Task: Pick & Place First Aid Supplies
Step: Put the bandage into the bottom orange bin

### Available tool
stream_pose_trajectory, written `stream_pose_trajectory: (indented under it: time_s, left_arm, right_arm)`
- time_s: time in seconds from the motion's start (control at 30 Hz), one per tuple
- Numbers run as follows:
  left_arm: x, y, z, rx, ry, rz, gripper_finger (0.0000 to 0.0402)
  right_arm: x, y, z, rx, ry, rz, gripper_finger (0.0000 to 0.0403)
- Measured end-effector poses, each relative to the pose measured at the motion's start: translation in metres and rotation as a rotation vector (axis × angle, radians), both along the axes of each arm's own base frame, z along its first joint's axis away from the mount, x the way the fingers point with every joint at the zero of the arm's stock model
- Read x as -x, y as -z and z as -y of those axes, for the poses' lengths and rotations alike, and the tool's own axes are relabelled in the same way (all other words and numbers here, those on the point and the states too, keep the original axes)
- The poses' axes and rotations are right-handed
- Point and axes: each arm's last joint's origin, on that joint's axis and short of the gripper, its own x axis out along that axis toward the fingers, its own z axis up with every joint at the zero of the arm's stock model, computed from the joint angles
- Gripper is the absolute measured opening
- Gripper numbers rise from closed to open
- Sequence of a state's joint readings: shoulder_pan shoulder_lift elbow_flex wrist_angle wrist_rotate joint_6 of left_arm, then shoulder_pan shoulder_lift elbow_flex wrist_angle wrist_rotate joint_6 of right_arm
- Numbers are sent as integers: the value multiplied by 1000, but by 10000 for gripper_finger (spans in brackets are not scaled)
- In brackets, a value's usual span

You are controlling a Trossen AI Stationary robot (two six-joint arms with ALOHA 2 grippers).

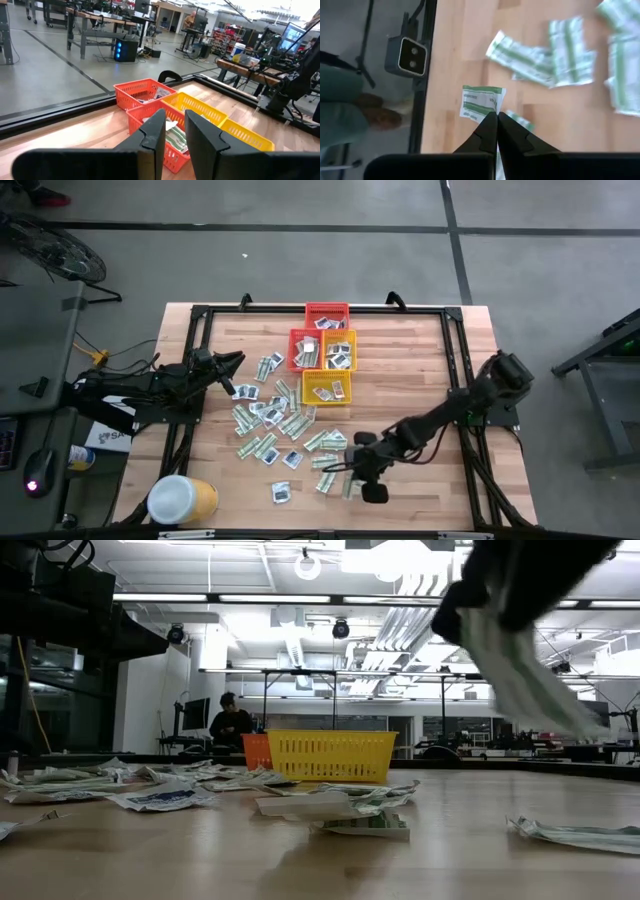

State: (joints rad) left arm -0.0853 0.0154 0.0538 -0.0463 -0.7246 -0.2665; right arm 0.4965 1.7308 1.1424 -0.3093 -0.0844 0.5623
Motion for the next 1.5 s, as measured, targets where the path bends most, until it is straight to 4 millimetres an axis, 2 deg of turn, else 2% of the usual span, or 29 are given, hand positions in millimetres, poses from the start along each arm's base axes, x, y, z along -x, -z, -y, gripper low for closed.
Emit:
stream_pose_trajectory:
  time_s: [0.3, 0.5, 0.63, 0.87, 1.07, 1.3, 1.5]
  left_arm:
    - [0, 0, 0, 0, 0, 0, 73]
    - [0, 0, 0, 0, 1, 0, 73]
    - [0, 0, 0, 0, 1, 0, 73]
    - [0, 0, 0, 0, 1, 0, 73]
    - [0, 0, 0, 0, 0, 0, 73]
    - [0, 0, 0, 0, 1, 0, 73]
    - [0, 0, 0, 0, 0, 0, 73]
  right_arm:
    - [-3, -38, 34, 105, -49, 121, 0]
    - [-12, -57, 70, 196, -65, 196, 0]
    - [-22, -66, 99, 280, -7, 240, 0]
    - [-34, -74, 153, 436, 282, 270, 0]
    - [-36, -73, 194, 464, 601, 264, 0]
    - [-46, -63, 233, 248, 1009, 296, 0]
    - [-67, -42, 256, 0, 1174, 360, 0]
